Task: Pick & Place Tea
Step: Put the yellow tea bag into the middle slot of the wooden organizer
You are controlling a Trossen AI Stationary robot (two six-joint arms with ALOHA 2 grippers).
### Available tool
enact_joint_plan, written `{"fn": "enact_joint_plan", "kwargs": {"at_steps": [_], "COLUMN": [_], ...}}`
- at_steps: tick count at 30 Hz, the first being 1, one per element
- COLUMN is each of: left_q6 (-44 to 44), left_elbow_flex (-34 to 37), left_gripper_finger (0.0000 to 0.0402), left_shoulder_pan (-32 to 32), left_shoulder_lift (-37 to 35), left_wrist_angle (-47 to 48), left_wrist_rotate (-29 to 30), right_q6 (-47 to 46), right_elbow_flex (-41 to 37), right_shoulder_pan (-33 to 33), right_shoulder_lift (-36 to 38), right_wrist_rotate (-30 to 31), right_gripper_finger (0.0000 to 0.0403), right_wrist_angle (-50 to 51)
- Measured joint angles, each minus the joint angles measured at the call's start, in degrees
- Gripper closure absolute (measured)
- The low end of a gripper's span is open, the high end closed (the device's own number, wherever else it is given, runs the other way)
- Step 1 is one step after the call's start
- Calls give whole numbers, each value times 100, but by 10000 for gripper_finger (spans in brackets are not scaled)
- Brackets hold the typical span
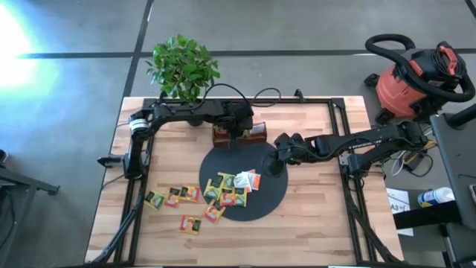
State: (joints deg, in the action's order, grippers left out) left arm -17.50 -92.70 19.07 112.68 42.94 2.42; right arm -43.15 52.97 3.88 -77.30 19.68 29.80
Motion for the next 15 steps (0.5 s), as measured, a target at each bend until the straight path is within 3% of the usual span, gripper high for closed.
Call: {"fn": "enact_joint_plan", "kwargs": {"at_steps": [8, 15], "left_q6": [-40, 107], "left_elbow_flex": [-27, 6], "left_gripper_finger": [399, 355], "left_shoulder_pan": [4, 20], "left_shoulder_lift": [-7, -7], "left_wrist_angle": [-295, -86], "left_wrist_rotate": [112, 245], "right_q6": [-34, -40], "right_elbow_flex": [-2, -2], "right_shoulder_pan": [0, 0], "right_shoulder_lift": [-2, -2], "right_wrist_rotate": [-5, -8], "right_gripper_finger": [279, 271], "right_wrist_angle": [-4, -4]}}
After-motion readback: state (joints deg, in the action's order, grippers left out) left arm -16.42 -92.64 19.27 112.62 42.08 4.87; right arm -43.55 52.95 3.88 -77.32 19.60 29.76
